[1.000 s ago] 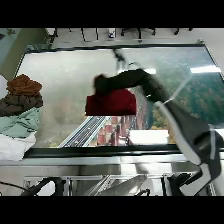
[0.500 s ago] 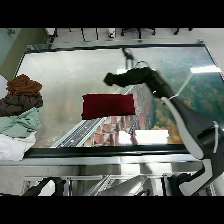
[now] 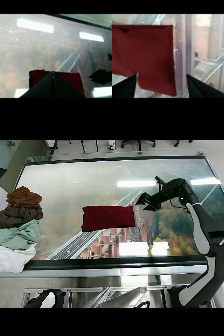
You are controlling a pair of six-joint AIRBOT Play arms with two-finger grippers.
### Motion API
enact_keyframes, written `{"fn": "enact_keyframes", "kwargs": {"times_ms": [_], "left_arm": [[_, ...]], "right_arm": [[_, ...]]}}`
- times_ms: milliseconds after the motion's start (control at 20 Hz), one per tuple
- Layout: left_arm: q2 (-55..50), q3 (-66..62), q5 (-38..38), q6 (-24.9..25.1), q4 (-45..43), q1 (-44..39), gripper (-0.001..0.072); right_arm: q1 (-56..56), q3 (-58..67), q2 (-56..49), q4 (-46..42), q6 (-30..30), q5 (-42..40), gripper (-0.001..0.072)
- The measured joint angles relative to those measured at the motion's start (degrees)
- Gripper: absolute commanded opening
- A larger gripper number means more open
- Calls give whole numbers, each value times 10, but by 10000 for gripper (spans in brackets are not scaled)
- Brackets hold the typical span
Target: Fold the shirts.
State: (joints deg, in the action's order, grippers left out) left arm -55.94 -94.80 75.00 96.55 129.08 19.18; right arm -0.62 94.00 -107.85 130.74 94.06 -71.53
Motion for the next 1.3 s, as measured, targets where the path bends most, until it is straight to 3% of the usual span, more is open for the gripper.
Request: {"fn": "enact_keyframes", "kwargs": {"times_ms": [350, 400, 450, 500, 550, 600, 1050, 1300], "left_arm": [[10, 16, 2, 0, 0, 0, 16], [11, 16, 3, 0, 0, 0, 15], [11, 17, 5, 0, 0, 0, 16], [11, 17, 5, 0, 0, 0, 16], [11, 17, 5, 0, 0, 0, 16], [11, 17, 5, -1, 0, 0, 16], [11, 17, 7, -2, 0, 0, 16], [11, 17, 6, -2, 0, 0, 16]], "right_arm": [[-32, -1, -74, 63, 24, 5, 695], [-38, -1, -77, 70, 24, 12, 623], [-45, -1, -80, 73, 25, 19, 440], [-50, -2, -82, 70, 26, 26, 301], [-54, -2, -85, 68, 26, 30, 98], [-57, -2, -85, 69, 27, 37, 25], [-3, 2, -19, 65, 19, 72, 22], [145, -19, 75, -64, -49, 54, 21]]}}
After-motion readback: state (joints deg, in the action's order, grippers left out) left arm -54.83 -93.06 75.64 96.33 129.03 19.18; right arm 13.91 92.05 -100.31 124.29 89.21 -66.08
